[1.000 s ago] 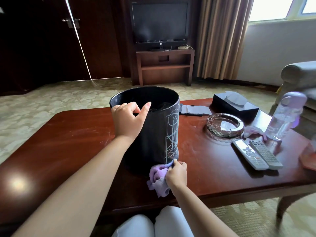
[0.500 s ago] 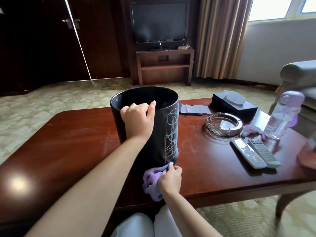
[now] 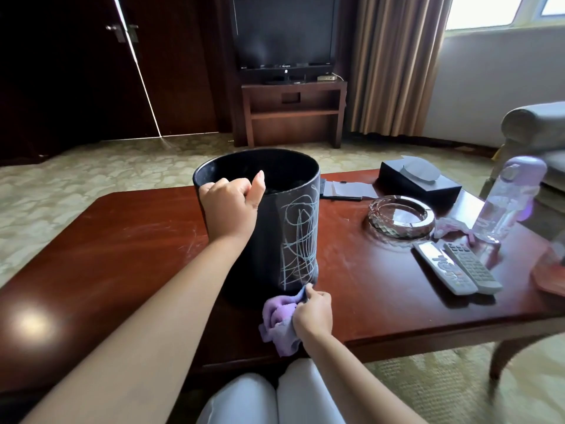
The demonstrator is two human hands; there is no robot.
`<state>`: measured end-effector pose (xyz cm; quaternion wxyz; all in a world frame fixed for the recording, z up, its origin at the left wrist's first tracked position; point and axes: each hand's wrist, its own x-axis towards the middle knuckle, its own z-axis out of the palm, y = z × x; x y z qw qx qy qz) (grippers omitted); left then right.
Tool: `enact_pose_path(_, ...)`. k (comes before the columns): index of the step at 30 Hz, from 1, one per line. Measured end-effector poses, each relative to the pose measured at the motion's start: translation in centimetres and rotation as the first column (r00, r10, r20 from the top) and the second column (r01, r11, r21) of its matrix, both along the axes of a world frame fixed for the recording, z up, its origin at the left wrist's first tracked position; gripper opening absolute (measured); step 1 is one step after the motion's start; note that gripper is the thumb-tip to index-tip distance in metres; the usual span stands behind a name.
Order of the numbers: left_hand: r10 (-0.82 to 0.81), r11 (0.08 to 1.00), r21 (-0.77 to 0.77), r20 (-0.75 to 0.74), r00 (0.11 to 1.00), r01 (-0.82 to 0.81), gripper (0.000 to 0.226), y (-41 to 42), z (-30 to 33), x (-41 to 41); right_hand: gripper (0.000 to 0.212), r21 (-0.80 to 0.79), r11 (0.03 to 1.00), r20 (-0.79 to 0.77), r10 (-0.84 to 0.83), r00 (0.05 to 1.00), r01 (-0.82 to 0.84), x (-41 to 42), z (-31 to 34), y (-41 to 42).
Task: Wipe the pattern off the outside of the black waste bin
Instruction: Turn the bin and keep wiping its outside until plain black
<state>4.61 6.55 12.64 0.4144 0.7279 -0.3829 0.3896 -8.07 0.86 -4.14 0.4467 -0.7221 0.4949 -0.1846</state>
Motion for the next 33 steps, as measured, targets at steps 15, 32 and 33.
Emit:
enact_pose_path(15,0.026,1.000,-0.005,0.096,0.995,-0.025,0.045,0.0,-0.3,0.2,0.037,0.092,0.993,-0.015,0.075,0.997,-0.073,0.5,1.8,4.5)
enact_pose_path(32,0.005,1.000,-0.004,0.085,0.996,-0.004,0.045,0.2,-0.4,0.3,0.038,0.107,0.988,0.234,-0.131,0.963,0.108,1.6,3.4,5.9)
enact_pose_path(33,0.004,1.000,-0.002,0.085,0.996,-0.004,0.045,0.1,-0.4,0.3,0.032,0.147,0.983,0.193,-0.139,0.971,0.111,1.5,3.3,5.8)
